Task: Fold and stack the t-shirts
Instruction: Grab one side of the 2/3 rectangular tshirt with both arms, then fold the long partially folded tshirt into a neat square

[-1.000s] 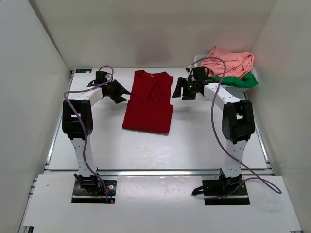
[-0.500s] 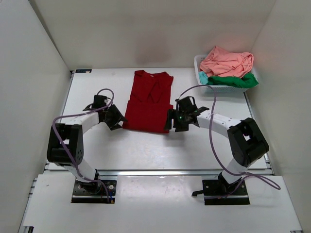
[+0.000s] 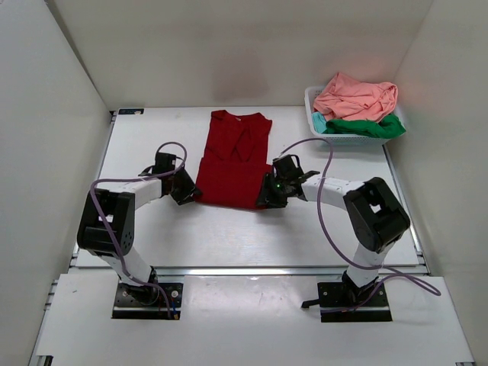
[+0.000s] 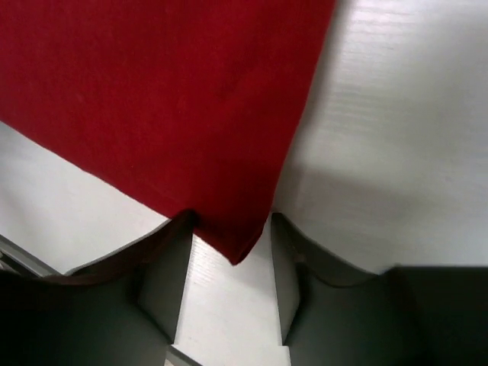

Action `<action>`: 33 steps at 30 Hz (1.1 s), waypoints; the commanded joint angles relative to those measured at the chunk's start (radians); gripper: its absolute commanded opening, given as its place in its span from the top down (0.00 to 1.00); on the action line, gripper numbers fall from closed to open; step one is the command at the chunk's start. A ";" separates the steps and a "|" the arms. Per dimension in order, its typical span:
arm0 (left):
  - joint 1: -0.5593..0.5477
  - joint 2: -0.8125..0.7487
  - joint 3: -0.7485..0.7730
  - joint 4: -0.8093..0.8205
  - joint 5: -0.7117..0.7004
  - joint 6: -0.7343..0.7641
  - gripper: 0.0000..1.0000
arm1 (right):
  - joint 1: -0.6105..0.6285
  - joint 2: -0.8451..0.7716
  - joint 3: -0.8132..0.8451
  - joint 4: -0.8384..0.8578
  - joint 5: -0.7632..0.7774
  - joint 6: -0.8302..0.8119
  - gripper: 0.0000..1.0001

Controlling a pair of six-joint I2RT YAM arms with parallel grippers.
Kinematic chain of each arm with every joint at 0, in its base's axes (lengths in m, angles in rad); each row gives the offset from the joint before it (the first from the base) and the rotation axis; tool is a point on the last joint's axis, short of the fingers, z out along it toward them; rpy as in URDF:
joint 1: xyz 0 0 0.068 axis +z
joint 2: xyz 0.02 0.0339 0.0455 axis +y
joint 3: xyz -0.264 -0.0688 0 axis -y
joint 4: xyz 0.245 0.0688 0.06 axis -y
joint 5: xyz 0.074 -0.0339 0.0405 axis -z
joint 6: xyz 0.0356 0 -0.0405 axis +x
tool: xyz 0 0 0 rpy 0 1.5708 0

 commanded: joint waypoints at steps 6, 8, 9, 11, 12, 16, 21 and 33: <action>-0.029 -0.026 -0.020 -0.001 -0.021 -0.020 1.00 | 0.027 0.031 0.062 -0.032 -0.001 0.006 1.00; -0.047 -0.088 -0.040 -0.062 -0.035 -0.005 1.00 | 0.029 -0.010 0.031 -0.060 -0.001 -0.017 0.99; -0.046 -0.099 -0.057 -0.085 -0.038 0.006 1.00 | 0.029 -0.040 0.027 -0.088 -0.006 -0.021 1.00; -0.078 -0.202 -0.100 -0.142 -0.038 0.001 1.00 | 0.033 -0.109 -0.022 -0.128 -0.021 -0.049 1.00; -0.084 -0.258 -0.129 -0.153 -0.039 0.000 1.00 | 0.036 -0.123 -0.044 -0.151 -0.036 -0.061 1.00; -0.133 -0.455 -0.242 -0.260 -0.016 -0.046 1.00 | 0.052 -0.278 -0.133 -0.229 -0.090 -0.098 1.00; -0.190 -0.697 -0.357 -0.381 -0.003 -0.135 1.00 | 0.093 -0.453 -0.271 -0.286 -0.148 -0.068 1.00; -0.176 -0.837 -0.307 -0.458 0.065 -0.206 1.00 | 0.020 -0.615 -0.242 -0.425 -0.283 -0.096 1.00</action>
